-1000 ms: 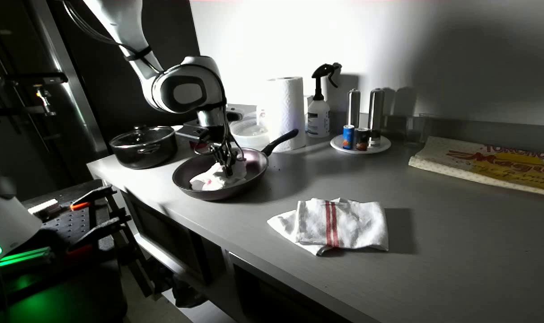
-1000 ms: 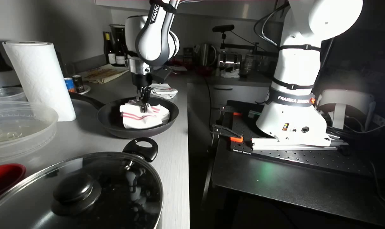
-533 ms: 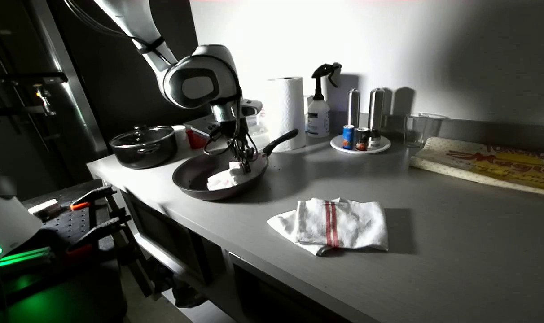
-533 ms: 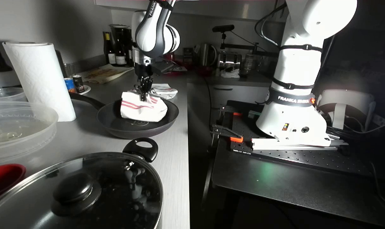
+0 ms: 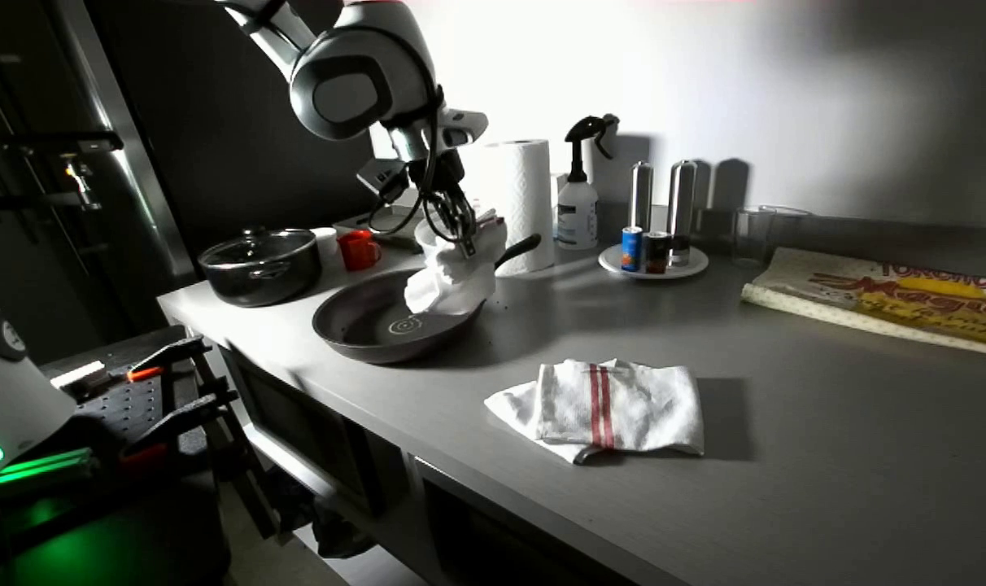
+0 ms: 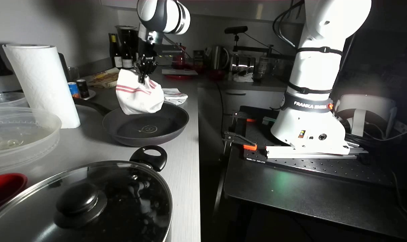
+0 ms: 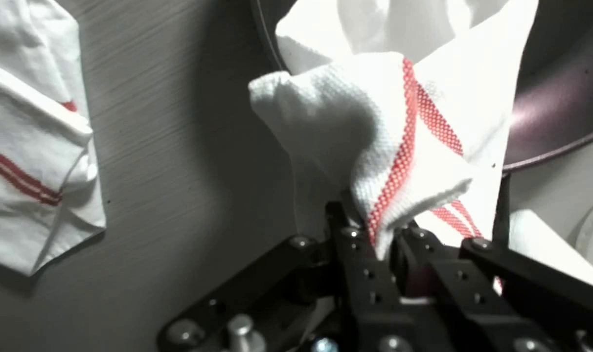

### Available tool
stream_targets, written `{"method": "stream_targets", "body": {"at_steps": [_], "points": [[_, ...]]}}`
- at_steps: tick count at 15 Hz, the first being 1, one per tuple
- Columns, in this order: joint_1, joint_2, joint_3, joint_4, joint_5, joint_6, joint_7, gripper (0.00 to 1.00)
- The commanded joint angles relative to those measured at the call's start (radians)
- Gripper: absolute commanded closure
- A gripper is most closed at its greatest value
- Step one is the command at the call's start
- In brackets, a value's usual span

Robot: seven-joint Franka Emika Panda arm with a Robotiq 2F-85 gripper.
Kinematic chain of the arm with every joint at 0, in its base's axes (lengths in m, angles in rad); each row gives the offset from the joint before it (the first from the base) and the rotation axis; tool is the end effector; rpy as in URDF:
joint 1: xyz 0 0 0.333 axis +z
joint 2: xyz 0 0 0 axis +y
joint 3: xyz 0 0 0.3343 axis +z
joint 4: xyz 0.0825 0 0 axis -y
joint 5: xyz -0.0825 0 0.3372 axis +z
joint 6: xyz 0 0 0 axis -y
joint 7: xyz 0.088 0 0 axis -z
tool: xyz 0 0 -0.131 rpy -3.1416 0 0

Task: Use the towel next to the pan to wipe inside the pan

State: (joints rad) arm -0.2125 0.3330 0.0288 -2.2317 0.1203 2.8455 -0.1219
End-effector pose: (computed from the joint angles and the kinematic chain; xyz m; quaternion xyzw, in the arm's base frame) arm 0.5504 -0.1083 0.2827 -0.9860 0.0864 -0.1424 0.0084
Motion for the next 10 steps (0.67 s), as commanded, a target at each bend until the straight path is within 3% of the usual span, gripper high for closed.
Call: {"method": "stream_targets", "body": {"at_steps": [1,5,10], "points": [[-0.073,-0.08,0.012,0.019,0.121,-0.039,-0.052,0.97],[-0.103,-0.061,-0.044,0.1,0.171,-0.102,-0.043,0.97],[-0.083,0.047,-0.098,0.184,0.136,-0.153,0.018,0.97]]}}
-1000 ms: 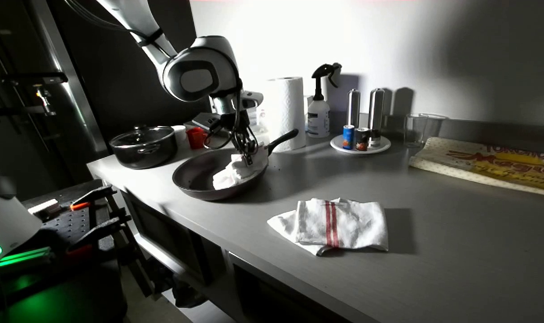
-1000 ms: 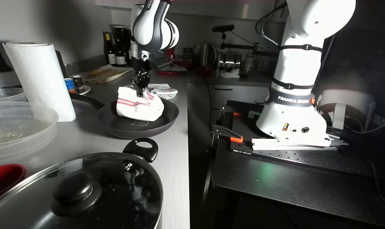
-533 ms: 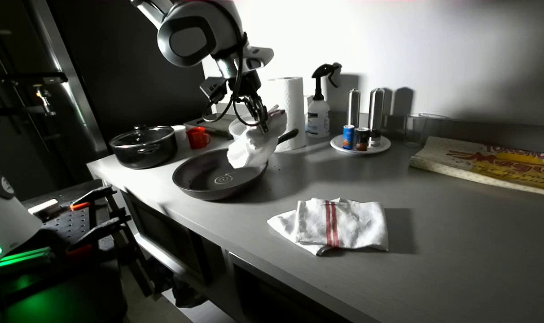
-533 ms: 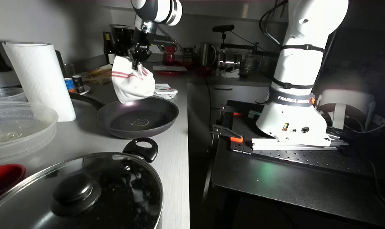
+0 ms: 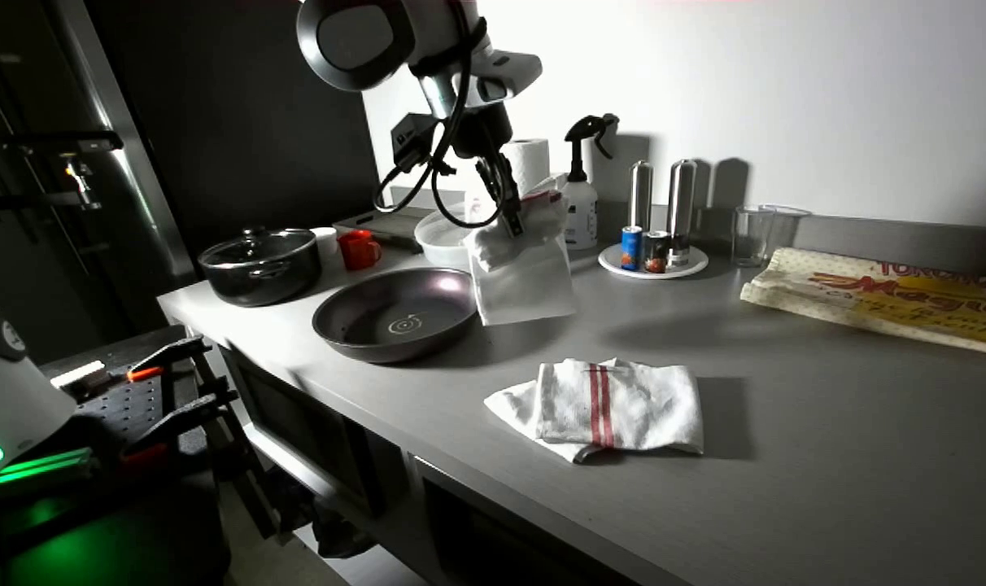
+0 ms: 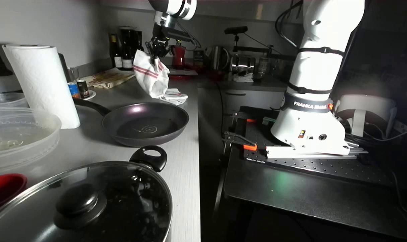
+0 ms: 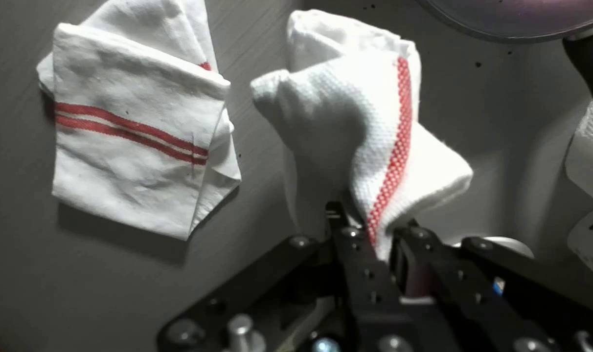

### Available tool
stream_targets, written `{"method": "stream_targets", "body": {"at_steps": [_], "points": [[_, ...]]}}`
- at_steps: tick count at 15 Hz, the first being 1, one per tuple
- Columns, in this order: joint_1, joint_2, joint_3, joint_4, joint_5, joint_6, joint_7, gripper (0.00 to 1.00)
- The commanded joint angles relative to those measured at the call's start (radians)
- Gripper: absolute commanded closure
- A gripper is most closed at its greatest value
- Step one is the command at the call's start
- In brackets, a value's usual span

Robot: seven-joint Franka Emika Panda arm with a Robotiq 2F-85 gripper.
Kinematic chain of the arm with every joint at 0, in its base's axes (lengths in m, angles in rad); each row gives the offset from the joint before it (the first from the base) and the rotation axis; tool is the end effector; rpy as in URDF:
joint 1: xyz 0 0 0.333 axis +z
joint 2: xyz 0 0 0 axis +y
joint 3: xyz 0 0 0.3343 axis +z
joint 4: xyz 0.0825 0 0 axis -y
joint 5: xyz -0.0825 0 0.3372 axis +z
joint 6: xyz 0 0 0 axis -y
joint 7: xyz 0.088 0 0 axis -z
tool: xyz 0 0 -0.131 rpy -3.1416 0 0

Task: Use the towel next to the pan to wipe inside the pan

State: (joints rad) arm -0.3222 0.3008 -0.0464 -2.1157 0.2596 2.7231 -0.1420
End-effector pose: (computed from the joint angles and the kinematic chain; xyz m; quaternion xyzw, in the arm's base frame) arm 0.5445 -0.2165 0.3315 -0.9621 0.2169 -0.1633 0.0230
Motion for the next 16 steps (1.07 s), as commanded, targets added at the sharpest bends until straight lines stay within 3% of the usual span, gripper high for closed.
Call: {"method": "stream_targets", "body": {"at_steps": [1,8,15,16], "points": [[0.032,0.106,-0.026,0.082,-0.009,-0.035,0.049,0.97],[0.085,0.303,-0.047,0.186,-0.06,-0.067,0.147,0.97],[0.133,0.393,-0.075,0.236,-0.114,-0.089,0.209,0.97],[0.136,0.397,-0.074,0.237,-0.117,-0.092,0.211,0.74]]}}
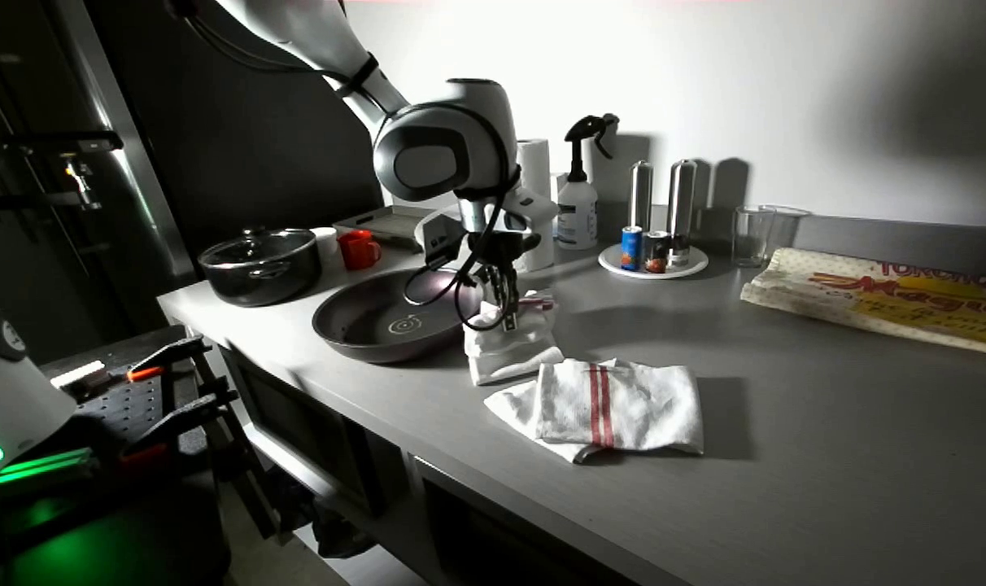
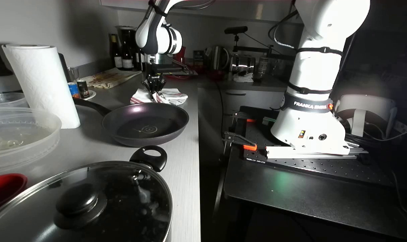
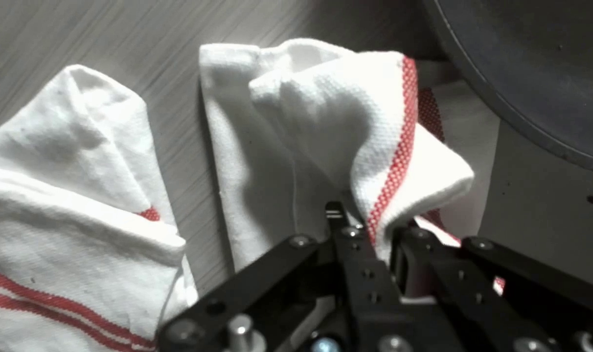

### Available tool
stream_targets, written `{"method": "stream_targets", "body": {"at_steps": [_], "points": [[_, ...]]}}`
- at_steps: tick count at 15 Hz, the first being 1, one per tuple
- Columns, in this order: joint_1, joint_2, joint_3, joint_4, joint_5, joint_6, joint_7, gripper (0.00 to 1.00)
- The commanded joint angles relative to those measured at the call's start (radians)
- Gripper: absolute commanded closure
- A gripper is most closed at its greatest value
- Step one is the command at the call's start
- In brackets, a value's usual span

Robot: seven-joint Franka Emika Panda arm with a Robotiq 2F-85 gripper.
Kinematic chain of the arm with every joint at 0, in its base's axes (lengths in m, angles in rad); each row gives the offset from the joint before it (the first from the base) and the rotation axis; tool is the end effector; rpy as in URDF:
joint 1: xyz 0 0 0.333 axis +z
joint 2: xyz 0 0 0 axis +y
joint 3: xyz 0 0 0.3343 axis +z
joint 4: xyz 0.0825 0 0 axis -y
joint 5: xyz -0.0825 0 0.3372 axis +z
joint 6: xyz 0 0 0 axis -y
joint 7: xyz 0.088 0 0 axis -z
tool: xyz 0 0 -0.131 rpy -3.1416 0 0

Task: Use the towel next to the pan to wipe inside the pan

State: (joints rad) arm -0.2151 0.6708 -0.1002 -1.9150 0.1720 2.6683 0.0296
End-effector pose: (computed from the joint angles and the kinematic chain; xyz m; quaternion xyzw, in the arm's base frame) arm 0.5889 -0.1914 0.1792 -0.9714 0.2327 -0.0457 0.0054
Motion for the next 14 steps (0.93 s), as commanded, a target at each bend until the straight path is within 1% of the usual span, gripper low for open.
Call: {"method": "stream_targets", "body": {"at_steps": [1,2,3,5,8,10,14], "points": [[0.031,0.029,-0.021,0.039,-0.032,-0.04,0.043,0.61],[0.03,0.031,-0.018,0.039,-0.031,-0.04,0.044,0.56],[0.028,0.028,-0.016,0.039,-0.03,-0.041,0.04,0.47],[0.025,0.022,-0.013,0.038,-0.026,-0.042,0.038,0.34],[0.023,0.017,-0.011,0.039,-0.024,-0.04,0.036,0.12],[0.02,0.009,-0.007,0.035,-0.021,-0.038,0.031,0.0],[-0.003,-0.041,0.013,-0.004,-0.001,-0.029,0.005,0.0]]}}
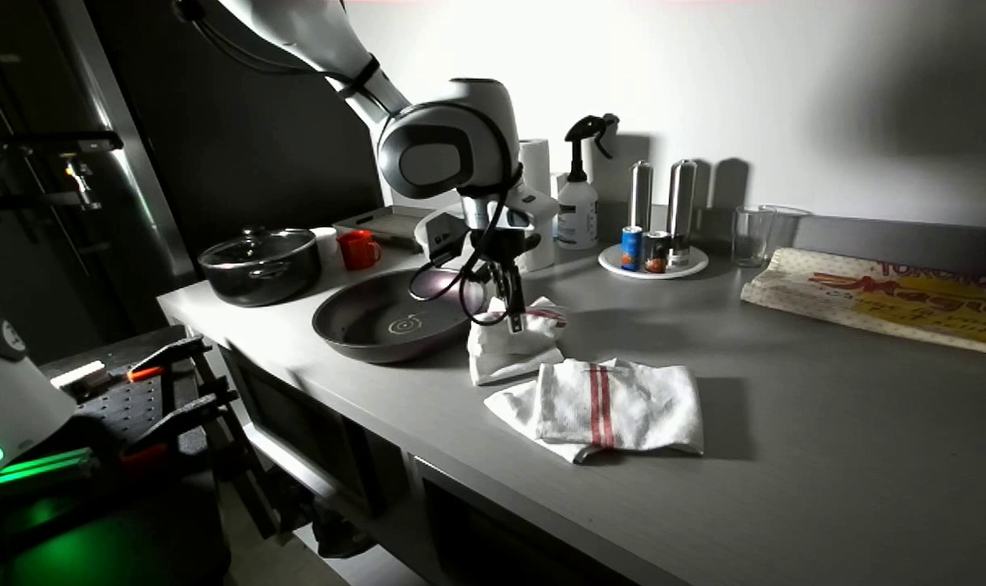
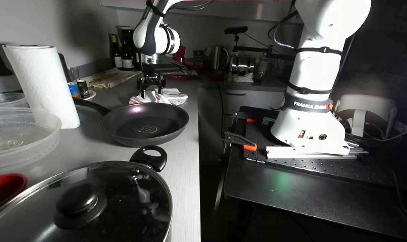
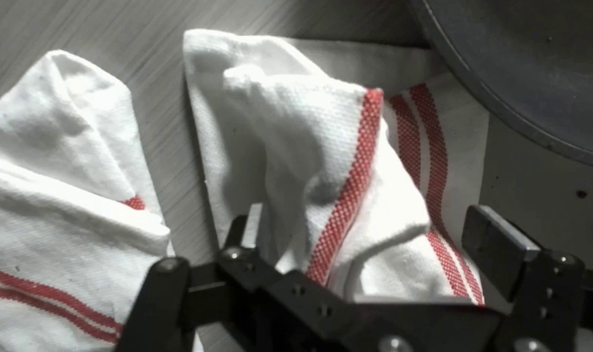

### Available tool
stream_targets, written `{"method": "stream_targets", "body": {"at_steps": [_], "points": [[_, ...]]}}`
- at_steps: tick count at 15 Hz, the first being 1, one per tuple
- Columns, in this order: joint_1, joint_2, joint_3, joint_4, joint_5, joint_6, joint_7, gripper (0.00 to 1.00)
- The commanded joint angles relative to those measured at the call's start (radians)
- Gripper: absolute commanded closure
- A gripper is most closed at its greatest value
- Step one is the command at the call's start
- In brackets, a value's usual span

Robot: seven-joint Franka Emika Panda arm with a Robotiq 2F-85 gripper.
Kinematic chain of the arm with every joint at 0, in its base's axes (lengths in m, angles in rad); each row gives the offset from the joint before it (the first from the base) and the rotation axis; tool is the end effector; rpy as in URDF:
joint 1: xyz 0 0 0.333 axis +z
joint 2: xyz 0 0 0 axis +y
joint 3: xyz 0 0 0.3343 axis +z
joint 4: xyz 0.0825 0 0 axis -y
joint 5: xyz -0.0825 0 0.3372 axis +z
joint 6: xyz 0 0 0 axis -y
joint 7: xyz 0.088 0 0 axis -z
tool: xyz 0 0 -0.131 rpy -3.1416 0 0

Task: Use the towel next to the pan to wipe inside the pan

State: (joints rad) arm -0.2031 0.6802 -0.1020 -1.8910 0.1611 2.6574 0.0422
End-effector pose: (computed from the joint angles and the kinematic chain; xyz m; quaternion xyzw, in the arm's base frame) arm 0.5968 -0.1862 0.1808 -0.9725 0.2282 -0.0471 0.0030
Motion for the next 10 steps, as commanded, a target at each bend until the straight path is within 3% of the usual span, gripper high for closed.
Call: {"method": "stream_targets", "body": {"at_steps": [1,5,6,10], "points": [[-0.025,-0.073,0.024,-0.045,0.019,-0.014,-0.019,0.0],[-0.064,-0.178,0.059,-0.13,0.057,0.009,-0.061,0.0],[-0.035,-0.091,0.028,-0.047,0.026,-0.001,-0.018,0.0],[-0.048,-0.158,0.038,-0.101,0.04,-0.001,-0.036,0.0]]}}
